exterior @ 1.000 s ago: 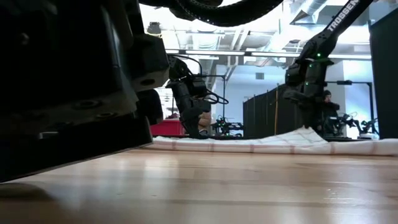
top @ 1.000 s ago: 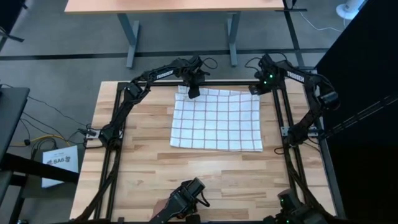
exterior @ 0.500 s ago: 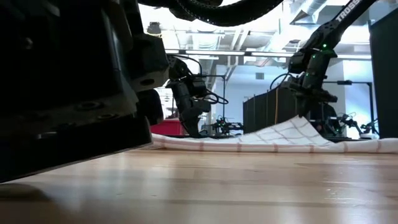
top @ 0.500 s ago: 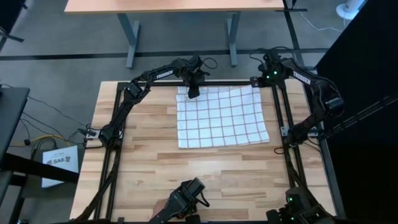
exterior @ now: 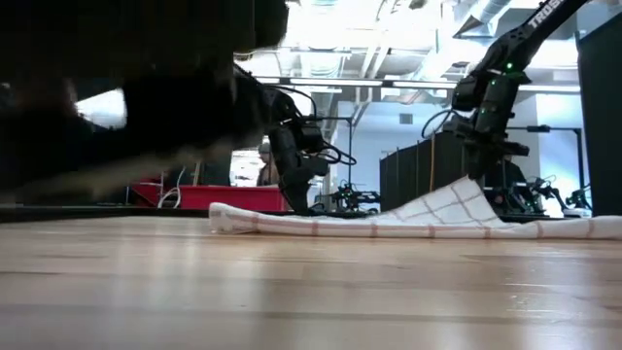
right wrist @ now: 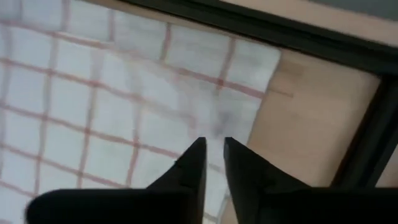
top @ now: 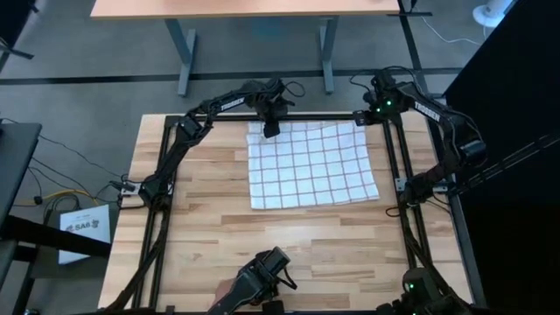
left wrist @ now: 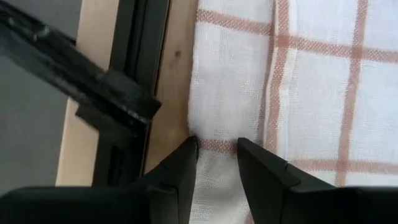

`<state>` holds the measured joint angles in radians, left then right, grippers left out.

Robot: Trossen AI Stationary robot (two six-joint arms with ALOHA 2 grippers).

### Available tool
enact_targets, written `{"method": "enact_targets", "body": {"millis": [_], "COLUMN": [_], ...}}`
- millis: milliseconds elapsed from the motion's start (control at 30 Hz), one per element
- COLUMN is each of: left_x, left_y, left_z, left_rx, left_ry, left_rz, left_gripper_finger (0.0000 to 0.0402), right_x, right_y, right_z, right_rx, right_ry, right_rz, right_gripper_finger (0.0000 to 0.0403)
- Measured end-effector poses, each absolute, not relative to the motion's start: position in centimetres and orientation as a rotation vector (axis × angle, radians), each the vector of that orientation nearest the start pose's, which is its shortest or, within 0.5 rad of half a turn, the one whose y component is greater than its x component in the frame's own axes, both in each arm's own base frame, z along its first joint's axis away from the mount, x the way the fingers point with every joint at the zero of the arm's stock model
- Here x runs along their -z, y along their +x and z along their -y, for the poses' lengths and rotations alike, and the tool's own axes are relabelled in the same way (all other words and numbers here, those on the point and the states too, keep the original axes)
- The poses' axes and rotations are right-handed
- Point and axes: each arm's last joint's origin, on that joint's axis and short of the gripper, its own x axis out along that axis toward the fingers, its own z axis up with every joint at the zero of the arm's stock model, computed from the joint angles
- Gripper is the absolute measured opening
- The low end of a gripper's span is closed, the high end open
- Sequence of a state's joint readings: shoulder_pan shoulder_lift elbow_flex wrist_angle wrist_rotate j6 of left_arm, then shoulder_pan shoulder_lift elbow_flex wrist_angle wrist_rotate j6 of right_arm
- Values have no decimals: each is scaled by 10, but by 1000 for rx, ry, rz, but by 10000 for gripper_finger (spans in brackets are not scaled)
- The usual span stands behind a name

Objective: Roll towel
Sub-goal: Fold the white striped towel

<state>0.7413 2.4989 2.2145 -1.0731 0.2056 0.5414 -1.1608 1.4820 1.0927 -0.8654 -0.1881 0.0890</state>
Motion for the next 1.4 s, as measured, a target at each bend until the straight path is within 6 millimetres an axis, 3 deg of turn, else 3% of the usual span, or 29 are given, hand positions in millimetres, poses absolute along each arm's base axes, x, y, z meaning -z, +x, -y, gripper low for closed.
{"method": "enact_targets", "body": {"millis": [167,300,533,733,1033,1200,1400], "left_x": [-182,-188,-188,-187,-179,-179,-179], "left_y": [374,371,361,355,355,357,360], "left_z": [-337,-334,-325,-321,-328,-330,-326], "left_rx": [-147,-147,-112,-123,-144,-145,-135], "left_ry": [-132,-144,-250,-342,-320,-295,-289], "left_rz": [-1303,-1341,-1449,-1507,-1466,-1445,-1449], "left_gripper_finger": [103,103,103,103,103,103,103], "right_x": [-255,-255,-218,-179,-174,-179,-156], "right_y": [127,147,193,194,190,189,183], "right_z": [235,231,241,252,271,289,316], "right_rx": [780,707,577,512,583,692,711], "right_ry": [784,690,586,590,544,582,736], "right_rz": [-939,-923,-971,-1127,-1063,-943,-1075], "right_gripper_finger": [90,97,97,97,97,97,98]}}
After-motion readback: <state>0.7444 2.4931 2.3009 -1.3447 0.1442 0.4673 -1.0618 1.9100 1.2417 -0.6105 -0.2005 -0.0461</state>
